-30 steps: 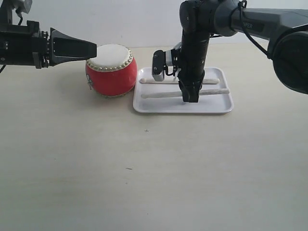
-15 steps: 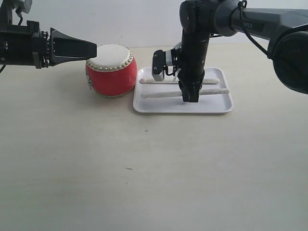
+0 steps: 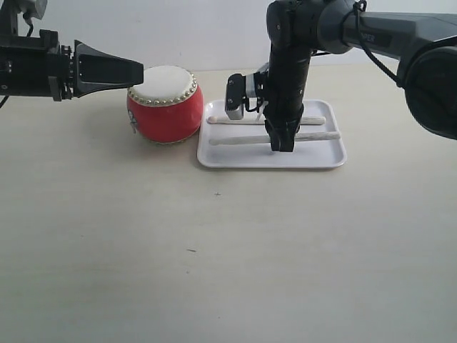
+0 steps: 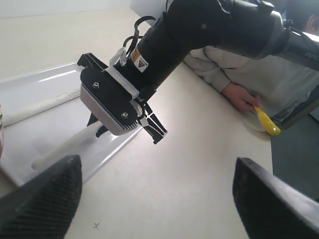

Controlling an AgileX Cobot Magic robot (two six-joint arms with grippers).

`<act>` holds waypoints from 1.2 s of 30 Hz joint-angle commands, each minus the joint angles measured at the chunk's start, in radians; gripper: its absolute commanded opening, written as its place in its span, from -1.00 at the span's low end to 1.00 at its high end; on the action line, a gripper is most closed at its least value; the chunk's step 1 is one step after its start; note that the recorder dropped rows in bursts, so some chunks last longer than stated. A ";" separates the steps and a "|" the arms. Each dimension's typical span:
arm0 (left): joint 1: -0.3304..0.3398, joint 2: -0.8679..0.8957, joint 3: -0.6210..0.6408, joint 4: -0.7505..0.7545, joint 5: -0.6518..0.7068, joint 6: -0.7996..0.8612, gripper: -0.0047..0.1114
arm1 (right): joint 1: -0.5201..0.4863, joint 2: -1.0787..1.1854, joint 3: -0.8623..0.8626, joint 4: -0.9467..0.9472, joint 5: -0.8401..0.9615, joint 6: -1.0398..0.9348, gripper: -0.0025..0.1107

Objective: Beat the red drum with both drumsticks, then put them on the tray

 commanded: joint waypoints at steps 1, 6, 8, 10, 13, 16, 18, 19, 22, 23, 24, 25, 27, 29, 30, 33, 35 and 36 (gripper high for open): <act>0.002 -0.006 0.003 -0.019 0.004 0.002 0.45 | -0.004 -0.002 0.003 -0.003 -0.001 0.010 -0.96; 0.002 -0.006 0.003 -0.019 0.004 0.002 0.45 | -0.004 -0.002 0.003 -0.003 -0.001 0.038 -0.78; 0.002 -0.006 0.003 -0.019 0.004 0.002 0.45 | -0.004 -0.002 0.003 -0.003 -0.001 0.053 -0.72; 0.002 -0.006 0.003 -0.019 0.007 0.002 0.45 | -0.004 -0.002 0.003 0.005 -0.001 0.053 -0.67; 0.002 -0.006 0.003 -0.019 0.007 0.002 0.45 | -0.004 -0.002 0.003 0.019 -0.001 0.053 -0.57; 0.002 -0.006 0.003 -0.019 0.007 0.002 0.45 | -0.004 -0.002 0.003 0.032 -0.001 0.055 -0.42; 0.002 -0.006 0.003 -0.019 0.007 0.002 0.45 | -0.004 -0.002 0.003 0.033 -0.001 0.055 -0.33; 0.002 -0.006 0.003 -0.019 0.007 0.002 0.45 | -0.004 -0.002 0.003 0.033 -0.001 0.055 -0.28; 0.002 -0.006 0.003 -0.019 0.007 0.002 0.45 | -0.004 -0.002 0.003 0.041 -0.001 0.057 -0.20; 0.002 -0.006 0.003 -0.019 0.007 0.002 0.45 | -0.004 -0.002 0.003 0.049 -0.001 0.068 -0.19; 0.002 -0.006 0.003 -0.019 0.007 0.002 0.45 | -0.004 -0.004 0.003 0.062 -0.001 0.075 -0.18; 0.002 -0.006 0.003 -0.019 0.007 0.002 0.45 | -0.004 -0.007 0.001 0.073 -0.001 0.075 -0.18; 0.002 -0.006 0.003 -0.023 0.007 0.002 0.45 | -0.004 -0.021 0.001 0.094 -0.001 0.085 -0.18; 0.002 -0.006 0.003 -0.023 0.007 0.002 0.45 | -0.004 -0.044 0.001 0.112 -0.001 0.110 -0.18; 0.002 -0.006 0.003 -0.023 0.007 0.002 0.45 | -0.004 -0.058 0.001 0.114 -0.001 0.129 -0.18; 0.002 -0.006 0.003 -0.026 0.000 0.002 0.34 | -0.004 -0.105 0.001 0.118 -0.001 0.192 -0.19; 0.002 -0.007 0.003 -0.033 -0.020 0.002 0.15 | -0.006 -0.140 0.001 0.120 -0.001 0.227 -0.19; 0.002 -0.007 0.003 -0.033 -0.032 -0.002 -0.02 | -0.006 -0.158 0.001 0.120 -0.001 0.257 -0.20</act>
